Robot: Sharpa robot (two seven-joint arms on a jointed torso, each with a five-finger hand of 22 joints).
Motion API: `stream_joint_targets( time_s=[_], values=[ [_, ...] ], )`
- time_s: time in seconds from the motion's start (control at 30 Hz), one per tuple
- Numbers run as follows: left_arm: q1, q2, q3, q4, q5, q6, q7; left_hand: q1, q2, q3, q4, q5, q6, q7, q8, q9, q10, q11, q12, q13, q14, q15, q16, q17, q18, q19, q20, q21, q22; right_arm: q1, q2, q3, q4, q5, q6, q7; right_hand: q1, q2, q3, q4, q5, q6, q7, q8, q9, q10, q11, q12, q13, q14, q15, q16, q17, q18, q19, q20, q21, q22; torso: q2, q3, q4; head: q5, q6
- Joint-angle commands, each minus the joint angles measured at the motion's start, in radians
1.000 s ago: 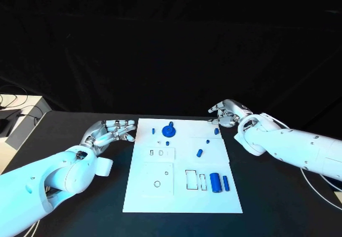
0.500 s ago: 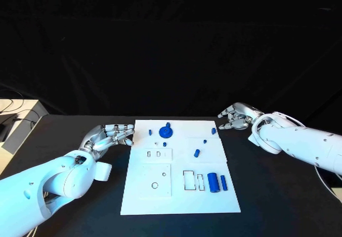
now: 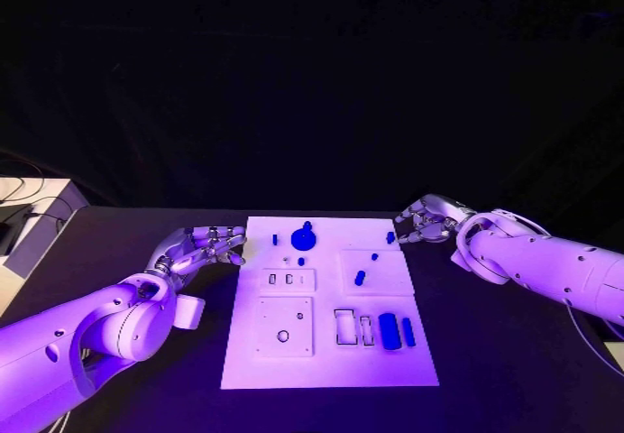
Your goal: Assemble the parts on the task board
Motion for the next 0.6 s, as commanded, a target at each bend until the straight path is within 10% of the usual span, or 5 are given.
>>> stream_joint_targets(
  time_s=[0.03, 0.6],
  values=[
    [-0.001, 0.002, 0.001, 0.002, -0.004, 0.013, 0.012, -0.001, -0.007, -0.002, -0.003, -0.002, 0.007, -0.001, 0.003, 0.000, 0.002, -0.002, 0.004, 0.001, -0.004, -0.003, -0.001, -0.001, 0.011, -0.004, 0.001, 0.003, -0.001, -0.008, 0.011, -0.001, -0.014, 0.016, 0.012, -0.010, -0.008, 0.004, -0.001, 0.008, 0.004, 0.003, 0.001, 0.002, -0.001, 0.006, -0.003, 0.007, 0.001, 0.001, 0.006, -0.001, 0.001, -0.002, 0.044, 0.009, 0.005, 0.141, -0.001, -0.0019, 0.0016, 0.001, -0.003],
    [-0.001, -0.002, 0.001, 0.009, -0.005, 0.012, 0.010, -0.001, -0.007, -0.002, -0.003, -0.002, 0.007, -0.001, 0.003, 0.000, 0.002, -0.002, 0.004, 0.001, -0.004, -0.003, -0.001, -0.001, 0.011, -0.004, 0.001, 0.003, -0.001, -0.024, 0.031, -0.001, -0.024, 0.020, 0.033, -0.015, -0.011, 0.013, 0.007, 0.011, 0.009, 0.014, -0.003, 0.002, -0.001, 0.010, -0.005, 0.011, 0.005, 0.002, 0.004, -0.003, 0.004, -0.002, 0.045, 0.007, 0.006, 0.142, -0.002, -0.0010, -0.0010, 0.003, -0.012]
  ],
)
